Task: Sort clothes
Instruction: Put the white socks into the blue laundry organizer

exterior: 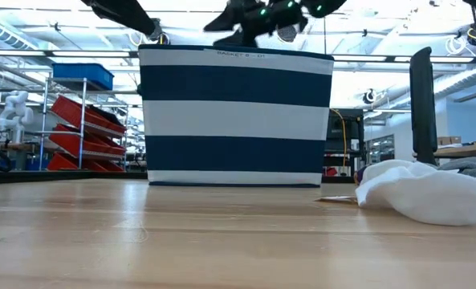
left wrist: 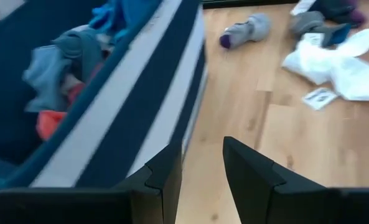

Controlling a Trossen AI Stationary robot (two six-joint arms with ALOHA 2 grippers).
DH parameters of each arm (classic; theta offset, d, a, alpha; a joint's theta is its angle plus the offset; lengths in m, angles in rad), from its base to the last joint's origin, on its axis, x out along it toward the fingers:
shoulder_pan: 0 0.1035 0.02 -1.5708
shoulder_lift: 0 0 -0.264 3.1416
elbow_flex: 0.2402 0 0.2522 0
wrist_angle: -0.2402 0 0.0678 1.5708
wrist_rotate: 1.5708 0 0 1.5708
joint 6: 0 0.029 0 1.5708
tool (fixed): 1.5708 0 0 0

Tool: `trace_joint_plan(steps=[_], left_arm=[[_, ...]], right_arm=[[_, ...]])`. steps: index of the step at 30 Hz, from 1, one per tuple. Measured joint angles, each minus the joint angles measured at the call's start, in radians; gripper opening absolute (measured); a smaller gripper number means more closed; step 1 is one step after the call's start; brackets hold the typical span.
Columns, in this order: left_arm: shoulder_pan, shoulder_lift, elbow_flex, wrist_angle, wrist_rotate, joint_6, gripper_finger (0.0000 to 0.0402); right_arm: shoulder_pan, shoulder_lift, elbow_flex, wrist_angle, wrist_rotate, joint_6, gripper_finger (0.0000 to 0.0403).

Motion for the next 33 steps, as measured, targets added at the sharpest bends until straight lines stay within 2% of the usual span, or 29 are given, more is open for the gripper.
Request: trace_joint_plan(steps=[5, 9, 16, 24, 33], left_arm=[[0.000, 0.000, 0.000, 0.058, 0.077, 0.006, 0.0125], [0.000, 0.011, 0.000, 0.103, 0.081, 0.018, 0.0125], [0.000, 0.076, 0.000, 0.278, 0.094, 0.149, 0.0125], [0.001, 0.181, 0.000, 0.517, 0.192, 0.316, 0.0125], [0.046, 0.304, 0.000, 0.661, 0.363, 0.344, 0.0125]], right_arm=[[0.001, -0.136, 0.000, -0.151, 0.000, -0.018, 0.0258], [0.009, -0.243, 0.000, -0.349, -0.002, -0.026, 0.0258], [0.077, -0.398, 0.000, -0.684, -0.005, -0.005, 0.0258], [0.262, -0.469, 0.000, -0.951, -0.009, 0.077, 0.0258], [0.542, -0.453, -0.002, -1.228, -0.001, 0.229, 0.0258]])
